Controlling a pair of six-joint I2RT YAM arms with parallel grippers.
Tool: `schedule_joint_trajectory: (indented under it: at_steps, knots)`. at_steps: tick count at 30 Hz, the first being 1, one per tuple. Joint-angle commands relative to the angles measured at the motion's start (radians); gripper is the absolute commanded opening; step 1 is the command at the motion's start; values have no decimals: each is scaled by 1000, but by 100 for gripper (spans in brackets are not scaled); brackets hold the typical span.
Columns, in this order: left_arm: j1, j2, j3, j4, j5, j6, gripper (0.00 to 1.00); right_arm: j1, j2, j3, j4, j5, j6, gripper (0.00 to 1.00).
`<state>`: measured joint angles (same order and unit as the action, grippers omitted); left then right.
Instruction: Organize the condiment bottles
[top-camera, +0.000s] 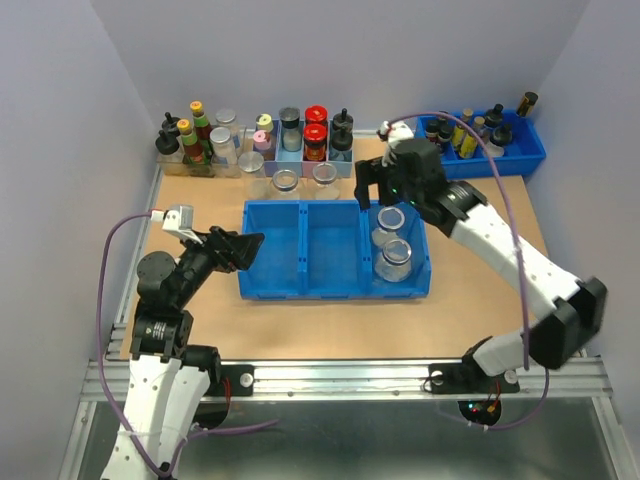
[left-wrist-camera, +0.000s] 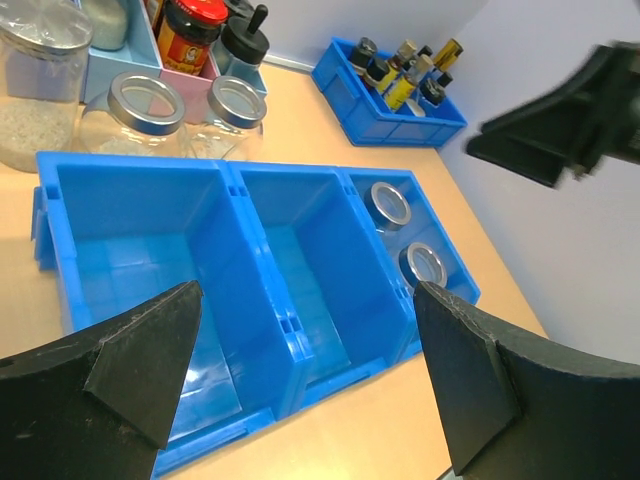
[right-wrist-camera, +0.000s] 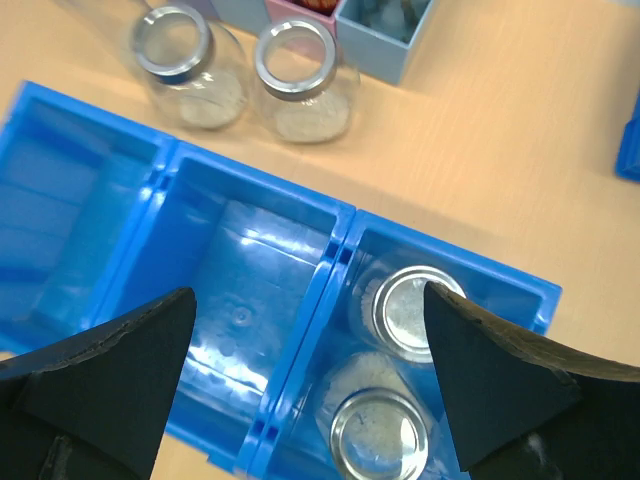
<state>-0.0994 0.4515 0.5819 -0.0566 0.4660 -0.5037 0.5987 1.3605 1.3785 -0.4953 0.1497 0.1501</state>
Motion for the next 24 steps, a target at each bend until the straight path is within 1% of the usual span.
schedule_joint_trajectory:
  at_steps: [1,3,4,7,8,12,14,18,24]
  knots:
    - [-5,3,39,35,-20,-10,99,3,200,179,21,54,-3,100]
    - [-5,-2,45,23,-21,-9,99,4,285,261,38,70,6,100]
    - [-5,-11,44,17,-23,-10,99,3,364,331,44,94,9,100]
    - [-5,-36,44,-11,-35,-3,99,3,474,445,57,123,23,100]
    - [-5,-40,41,-20,-38,-2,99,3,539,518,58,120,23,100]
    - [-5,-59,33,-41,-33,-7,99,3,702,671,55,71,20,100]
    - [-5,-66,29,-46,-33,-10,99,3,777,724,54,59,32,100]
    - [-6,-74,30,-54,-29,-15,99,3,871,774,57,79,34,100]
    - [-19,-79,29,-57,-29,-9,99,1,957,837,55,74,16,100]
